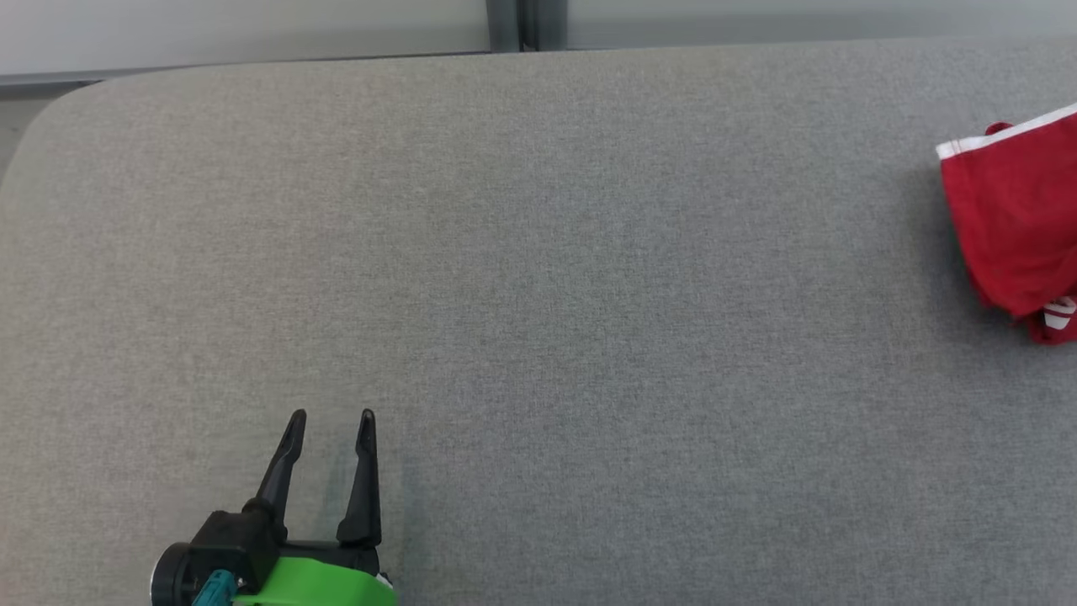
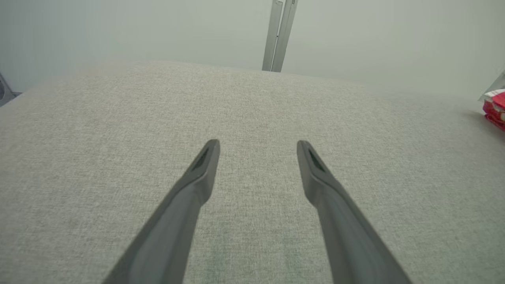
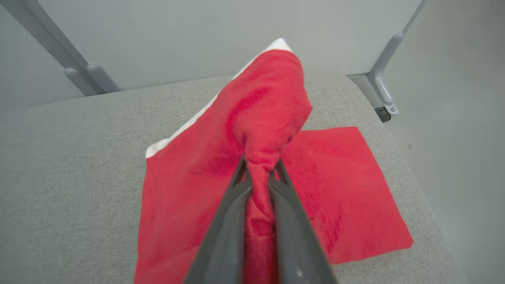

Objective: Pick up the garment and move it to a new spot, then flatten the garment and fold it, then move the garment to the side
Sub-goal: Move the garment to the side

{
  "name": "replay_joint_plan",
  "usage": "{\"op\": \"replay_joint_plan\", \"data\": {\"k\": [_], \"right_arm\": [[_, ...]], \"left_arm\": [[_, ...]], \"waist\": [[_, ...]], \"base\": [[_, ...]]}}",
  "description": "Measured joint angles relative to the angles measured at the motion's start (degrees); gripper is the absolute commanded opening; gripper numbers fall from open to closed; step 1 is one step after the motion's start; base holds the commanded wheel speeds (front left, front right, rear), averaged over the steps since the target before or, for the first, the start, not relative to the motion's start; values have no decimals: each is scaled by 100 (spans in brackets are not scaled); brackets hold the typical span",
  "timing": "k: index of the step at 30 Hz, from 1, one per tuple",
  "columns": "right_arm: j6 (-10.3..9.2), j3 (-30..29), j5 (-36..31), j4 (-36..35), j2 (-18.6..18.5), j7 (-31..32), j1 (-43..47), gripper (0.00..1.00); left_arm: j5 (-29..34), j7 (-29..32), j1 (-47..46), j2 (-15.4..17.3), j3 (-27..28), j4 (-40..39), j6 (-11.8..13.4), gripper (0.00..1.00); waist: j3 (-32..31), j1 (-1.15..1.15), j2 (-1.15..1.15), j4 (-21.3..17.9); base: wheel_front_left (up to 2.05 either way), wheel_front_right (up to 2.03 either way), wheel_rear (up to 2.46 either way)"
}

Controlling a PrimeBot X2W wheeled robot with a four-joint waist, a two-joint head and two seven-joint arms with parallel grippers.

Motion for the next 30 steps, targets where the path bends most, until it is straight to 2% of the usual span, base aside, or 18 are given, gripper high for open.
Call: {"op": "replay_joint_plan", "data": {"k": [1, 2, 4, 5, 6, 8, 10, 16, 20, 23, 24, 30], "right_arm": [[0, -99, -236, 166, 1, -60, -86, 0], [0, -166, -413, 282, -8, -88, -143, 37], [0, -349, -783, 578, -15, -118, -252, 42], [0, -461, -994, 678, -22, -254, -288, 93], [2, -581, -1181, 753, -43, -394, -338, 100], [0, -768, -1706, 809, -130, -673, -447, 100], [-1, -834, -1942, 735, -69, -869, -467, 100], [2, -877, -2040, -8, 548, -1826, -297, 100], [2, -869, -2086, -523, 923, -2451, 388, 100], [2, -906, -2165, -954, 1305, -2915, 944, 100], [2, -855, -2194, -1166, 1691, -3288, 1420, 100], [2, -679, -2499, -1397, 2581, -3800, 2562, 100]], "left_arm": [[23, -1, -24, 0, -26, 26, -18, 100], [29, -1, -41, 0, -57, 44, -35, 100], [30, -1, -107, -1, -116, 56, -49, 100], [24, -1, -144, -2, -126, 55, -49, 100], [18, -1, -167, -1, -123, 58, -49, 100], [15, -1, -190, -1, -111, 54, -40, 100], [8, -1, -197, -2, -70, 45, -15, 100], [-63, -1, -81, -3, 242, -65, 114, 100], [-64, -1, 28, -1, 439, -140, 205, 100], [-102, -1, 186, -1, 556, -191, 211, 100], [-155, -1, 378, 0, 608, -138, 203, 100], [-123, -1, 836, 0, 812, 55, 177, 100]], "waist": [[65, 0, 0, -29], [115, 0, 0, -50], [237, 0, 0, -84], [293, 0, 0, -93], [336, 0, 0, -96], [426, 0, 0, -91], [483, 0, 0, -79], [361, 0, 0, -78], [106, 0, 0, -118], [-150, 0, 0, -152], [-340, 0, 0, -170], [-858, 0, 0, -258]], "base": [[0, 0, 0], [0, 0, 0], [0, 0, 0], [0, 0, 0], [0, 0, 0], [0, 0, 0], [0, 0, 0], [0, 0, 0], [0, 0, 0], [0, 0, 0], [0, 0, 0], [0, 0, 0]]}}
